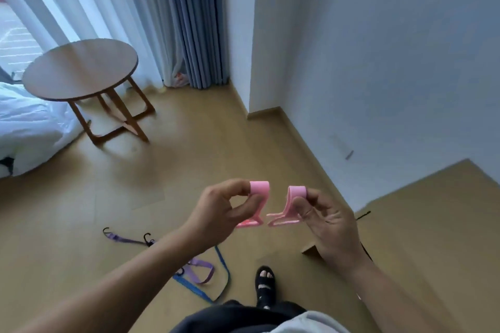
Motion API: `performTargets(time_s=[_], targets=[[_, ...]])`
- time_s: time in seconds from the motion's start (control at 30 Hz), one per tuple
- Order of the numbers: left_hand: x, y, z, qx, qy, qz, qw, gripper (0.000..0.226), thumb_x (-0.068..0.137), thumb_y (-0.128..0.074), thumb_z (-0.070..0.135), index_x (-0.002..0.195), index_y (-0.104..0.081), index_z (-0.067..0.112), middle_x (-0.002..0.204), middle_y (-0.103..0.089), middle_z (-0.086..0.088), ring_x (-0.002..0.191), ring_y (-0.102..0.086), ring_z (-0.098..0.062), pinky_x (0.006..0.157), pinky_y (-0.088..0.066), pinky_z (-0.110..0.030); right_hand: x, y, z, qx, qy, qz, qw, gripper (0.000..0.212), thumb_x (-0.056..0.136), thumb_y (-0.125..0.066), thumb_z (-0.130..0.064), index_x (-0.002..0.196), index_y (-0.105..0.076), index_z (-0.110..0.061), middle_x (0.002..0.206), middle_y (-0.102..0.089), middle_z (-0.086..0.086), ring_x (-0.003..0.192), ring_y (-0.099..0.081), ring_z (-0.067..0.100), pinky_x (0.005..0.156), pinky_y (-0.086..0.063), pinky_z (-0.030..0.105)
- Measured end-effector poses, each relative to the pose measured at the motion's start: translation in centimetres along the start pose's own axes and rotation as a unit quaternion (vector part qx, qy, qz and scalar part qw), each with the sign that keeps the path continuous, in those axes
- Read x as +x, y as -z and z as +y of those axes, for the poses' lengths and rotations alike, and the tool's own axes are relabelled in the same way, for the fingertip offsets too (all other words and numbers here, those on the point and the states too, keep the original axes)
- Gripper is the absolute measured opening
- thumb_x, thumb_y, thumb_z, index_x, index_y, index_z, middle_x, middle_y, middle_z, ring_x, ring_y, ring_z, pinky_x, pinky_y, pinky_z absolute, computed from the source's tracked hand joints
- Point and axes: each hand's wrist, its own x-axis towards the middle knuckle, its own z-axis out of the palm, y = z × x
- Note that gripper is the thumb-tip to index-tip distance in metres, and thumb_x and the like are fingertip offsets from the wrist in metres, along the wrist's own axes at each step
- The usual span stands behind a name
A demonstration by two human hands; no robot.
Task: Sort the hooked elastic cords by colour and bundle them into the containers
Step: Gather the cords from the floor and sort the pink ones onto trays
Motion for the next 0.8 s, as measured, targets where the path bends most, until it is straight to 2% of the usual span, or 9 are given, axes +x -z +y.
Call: performTargets(time_s=[0.1,0.2,0.33,0.4,0.43,0.53,0.63,0.73,0.8], targets=[[-0.7,-1.6,1.4,-0.035,-0.019,0.005,0.999,0.032,0.079,-0.068,0.043,0.088,-0.075,0.013,0.080,-0.073,-0.003,0.071,-0.068,-0.011,0.067,-0.054,-0.024,-2.5,0.6,-0.4,-0.001,0.020,0.057,0.998,0.029,0.080,-0.062,-0.055,0.092,-0.073,-0.032,0.082,-0.073,-0.012,0.077,-0.067,0.001,0.072,-0.051,0.014],[-1.6,-3.0,2.6,-0.089,-0.017,-0.050,0.995,0.021,0.085,-0.071,0.035,0.097,-0.074,0.019,0.079,-0.074,-0.006,0.071,-0.071,-0.015,0.068,-0.059,-0.036,-5.2,1.3,-1.0,-0.013,0.027,0.113,0.993,0.024,0.085,-0.060,-0.051,0.092,-0.070,-0.030,0.080,-0.073,-0.005,0.073,-0.068,0.010,0.066,-0.052,0.015],[-3.0,-4.8,3.5,-0.152,-0.012,-0.200,0.968,0.028,0.087,-0.061,0.039,0.114,-0.063,0.046,0.098,-0.074,-0.008,0.086,-0.072,-0.030,0.078,-0.059,-0.050,-9.3,2.8,-1.5,0.000,0.000,0.152,0.988,0.013,0.092,-0.061,-0.039,0.098,-0.069,-0.029,0.080,-0.070,0.004,0.073,-0.068,0.025,0.068,-0.058,0.036],[-3.7,-5.9,4.4,-0.168,-0.001,-0.257,0.952,0.033,0.094,-0.057,0.027,0.120,-0.056,0.048,0.105,-0.073,-0.005,0.094,-0.072,-0.027,0.079,-0.059,-0.045,-11.5,3.7,-1.8,0.016,-0.016,0.159,0.987,0.020,0.089,-0.061,-0.045,0.102,-0.068,-0.032,0.081,-0.068,0.011,0.076,-0.066,0.036,0.070,-0.057,0.055],[-3.9,-6.5,4.9,-0.172,0.003,-0.278,0.945,0.035,0.098,-0.054,0.021,0.124,-0.052,0.046,0.105,-0.073,-0.004,0.096,-0.072,-0.024,0.079,-0.059,-0.041,-12.6,4.2,-1.9,0.015,-0.023,0.165,0.986,0.022,0.088,-0.060,-0.046,0.104,-0.068,-0.034,0.082,-0.067,0.013,0.077,-0.065,0.039,0.071,-0.055,0.059],[-4.5,-9.1,6.7,-0.153,0.013,-0.319,0.935,0.037,0.102,-0.047,0.011,0.127,-0.046,0.038,0.101,-0.074,-0.004,0.090,-0.072,-0.025,0.075,-0.059,-0.043,-15.7,5.9,-2.2,0.011,-0.045,0.196,0.979,0.015,0.090,-0.061,-0.040,0.102,-0.069,-0.034,0.086,-0.070,0.011,0.080,-0.068,0.036,0.076,-0.055,0.058],[-5.2,-12.5,8.6,-0.117,0.022,-0.340,0.933,0.036,0.102,-0.047,0.011,0.130,-0.046,0.034,0.098,-0.075,0.000,0.086,-0.070,-0.031,0.073,-0.057,-0.047,-18.6,8.3,-2.8,0.005,-0.057,0.223,0.973,0.015,0.091,-0.062,-0.018,0.095,-0.070,-0.029,0.085,-0.072,0.011,0.076,-0.069,0.033,0.074,-0.058,0.050],[-6.2,-16.3,10.7,-0.113,0.006,-0.345,0.932,0.034,0.101,-0.048,0.010,0.131,-0.048,0.027,0.095,-0.075,0.003,0.080,-0.071,-0.020,0.064,-0.055,-0.034,-22.0,11.4,-3.5,0.000,-0.060,0.228,0.972,0.018,0.091,-0.062,-0.006,0.098,-0.069,-0.021,0.086,-0.073,0.010,0.080,-0.070,0.030,0.077,-0.059,0.044],[-6.9,-19.0,12.1,-0.106,-0.004,-0.339,0.935,0.030,0.101,-0.049,0.011,0.125,-0.050,0.029,0.094,-0.074,0.004,0.083,-0.071,-0.020,0.068,-0.056,-0.036,-24.5,13.6,-3.9,-0.008,-0.062,0.225,0.972,0.019,0.091,-0.062,-0.005,0.100,-0.068,-0.021,0.088,-0.073,0.008,0.085,-0.070,0.028,0.079,-0.058,0.042]])
